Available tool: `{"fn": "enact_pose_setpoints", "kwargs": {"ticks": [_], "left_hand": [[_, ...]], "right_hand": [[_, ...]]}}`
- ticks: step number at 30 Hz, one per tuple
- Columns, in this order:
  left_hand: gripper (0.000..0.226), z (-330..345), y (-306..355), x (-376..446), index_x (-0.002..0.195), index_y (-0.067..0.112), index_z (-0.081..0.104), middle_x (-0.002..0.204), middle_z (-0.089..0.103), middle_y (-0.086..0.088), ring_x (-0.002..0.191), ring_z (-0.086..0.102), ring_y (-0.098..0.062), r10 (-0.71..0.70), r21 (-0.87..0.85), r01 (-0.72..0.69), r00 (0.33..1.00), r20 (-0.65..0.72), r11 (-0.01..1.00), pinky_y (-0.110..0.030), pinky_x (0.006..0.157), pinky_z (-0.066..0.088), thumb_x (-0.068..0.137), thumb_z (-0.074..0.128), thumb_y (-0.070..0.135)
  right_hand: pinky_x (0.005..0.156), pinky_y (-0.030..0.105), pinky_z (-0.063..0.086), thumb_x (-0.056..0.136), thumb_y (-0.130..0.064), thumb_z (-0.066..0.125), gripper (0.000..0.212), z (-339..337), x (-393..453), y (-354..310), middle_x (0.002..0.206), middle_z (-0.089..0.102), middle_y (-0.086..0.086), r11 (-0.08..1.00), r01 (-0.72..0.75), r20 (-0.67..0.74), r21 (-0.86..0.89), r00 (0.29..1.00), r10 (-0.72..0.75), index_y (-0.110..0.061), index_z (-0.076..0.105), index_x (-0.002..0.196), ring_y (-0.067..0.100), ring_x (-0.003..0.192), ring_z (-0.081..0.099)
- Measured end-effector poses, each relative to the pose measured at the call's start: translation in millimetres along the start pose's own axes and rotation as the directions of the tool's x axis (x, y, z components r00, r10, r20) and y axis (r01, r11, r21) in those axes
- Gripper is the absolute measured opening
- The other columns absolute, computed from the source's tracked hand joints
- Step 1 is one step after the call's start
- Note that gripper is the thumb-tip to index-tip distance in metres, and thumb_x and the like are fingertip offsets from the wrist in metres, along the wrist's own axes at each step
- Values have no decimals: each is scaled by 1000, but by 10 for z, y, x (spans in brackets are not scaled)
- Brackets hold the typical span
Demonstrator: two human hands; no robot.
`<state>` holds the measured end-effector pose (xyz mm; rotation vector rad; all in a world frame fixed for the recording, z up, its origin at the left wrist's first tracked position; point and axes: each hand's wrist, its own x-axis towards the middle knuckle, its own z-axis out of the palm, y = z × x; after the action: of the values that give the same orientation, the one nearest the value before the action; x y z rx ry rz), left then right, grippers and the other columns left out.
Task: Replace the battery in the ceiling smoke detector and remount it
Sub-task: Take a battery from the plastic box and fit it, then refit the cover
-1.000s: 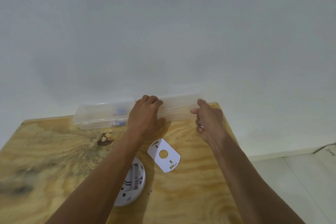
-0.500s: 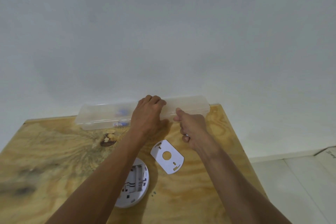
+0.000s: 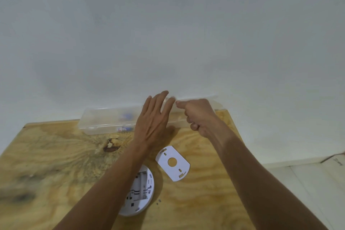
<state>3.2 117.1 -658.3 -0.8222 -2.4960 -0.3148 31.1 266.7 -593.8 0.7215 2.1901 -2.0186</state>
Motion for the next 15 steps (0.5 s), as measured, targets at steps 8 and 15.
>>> {"fn": "enact_pose_setpoints", "kwargs": {"ticks": [8, 15], "left_hand": [[114, -63, 37, 44, 155, 9, 28, 148, 37, -16, 133, 37, -40, -42, 170, 38, 999, 24, 985, -55, 118, 27, 62, 78, 53], [118, -3, 14, 73, 155, 4, 24, 142, 41, -18, 125, 42, -42, -29, 246, 14, 998, 60, 969, -53, 115, 31, 63, 82, 50]], "right_hand": [[62, 28, 45, 87, -1, 55, 44, -184, 136, -212, 110, 54, 9, 814, 195, 224, -546, 971, -83, -12, 54, 130, 22, 81, 56], [84, 27, 46, 89, -2, 64, 26, -154, 449, 80, 119, 64, 8, 461, 390, 251, -797, 909, -333, -13, 66, 113, 24, 110, 59]]}}
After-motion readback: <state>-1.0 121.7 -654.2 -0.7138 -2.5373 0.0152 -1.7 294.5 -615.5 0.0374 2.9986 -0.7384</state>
